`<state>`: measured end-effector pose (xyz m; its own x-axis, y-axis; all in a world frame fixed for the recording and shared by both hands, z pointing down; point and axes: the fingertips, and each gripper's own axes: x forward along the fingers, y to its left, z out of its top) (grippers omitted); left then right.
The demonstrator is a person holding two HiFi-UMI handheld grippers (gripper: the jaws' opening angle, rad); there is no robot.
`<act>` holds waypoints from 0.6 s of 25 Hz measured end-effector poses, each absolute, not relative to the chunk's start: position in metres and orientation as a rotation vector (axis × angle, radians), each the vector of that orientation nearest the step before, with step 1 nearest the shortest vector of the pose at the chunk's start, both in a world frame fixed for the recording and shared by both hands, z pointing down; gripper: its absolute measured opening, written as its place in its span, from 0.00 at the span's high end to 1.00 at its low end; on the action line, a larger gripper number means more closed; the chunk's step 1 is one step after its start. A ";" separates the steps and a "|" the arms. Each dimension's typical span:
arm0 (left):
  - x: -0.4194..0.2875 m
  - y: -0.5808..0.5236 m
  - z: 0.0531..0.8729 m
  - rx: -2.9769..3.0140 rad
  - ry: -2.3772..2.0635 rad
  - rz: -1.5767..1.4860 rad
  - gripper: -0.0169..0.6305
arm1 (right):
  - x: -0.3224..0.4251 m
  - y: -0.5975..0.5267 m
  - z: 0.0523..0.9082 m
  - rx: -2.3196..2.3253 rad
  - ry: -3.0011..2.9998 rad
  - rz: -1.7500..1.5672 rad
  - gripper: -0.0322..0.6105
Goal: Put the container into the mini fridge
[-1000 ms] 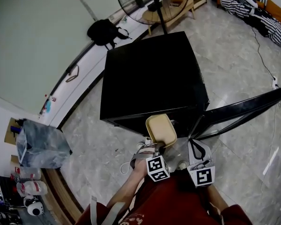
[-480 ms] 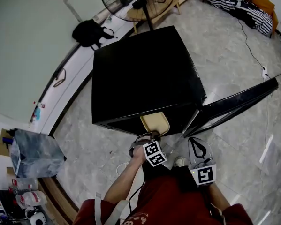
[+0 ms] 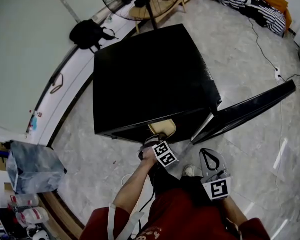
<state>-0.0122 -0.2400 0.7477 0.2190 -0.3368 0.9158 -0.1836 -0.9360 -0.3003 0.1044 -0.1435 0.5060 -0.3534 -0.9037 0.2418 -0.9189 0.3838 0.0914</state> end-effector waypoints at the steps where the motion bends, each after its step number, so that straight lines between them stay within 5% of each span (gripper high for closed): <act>1: -0.013 -0.244 0.750 -2.351 0.514 -1.821 0.92 | 0.103 -0.144 0.506 1.608 -2.390 0.085 0.95; 15: -0.017 -0.292 0.784 -2.350 0.570 -1.858 0.90 | 0.091 -0.153 0.514 1.615 -2.352 0.099 0.95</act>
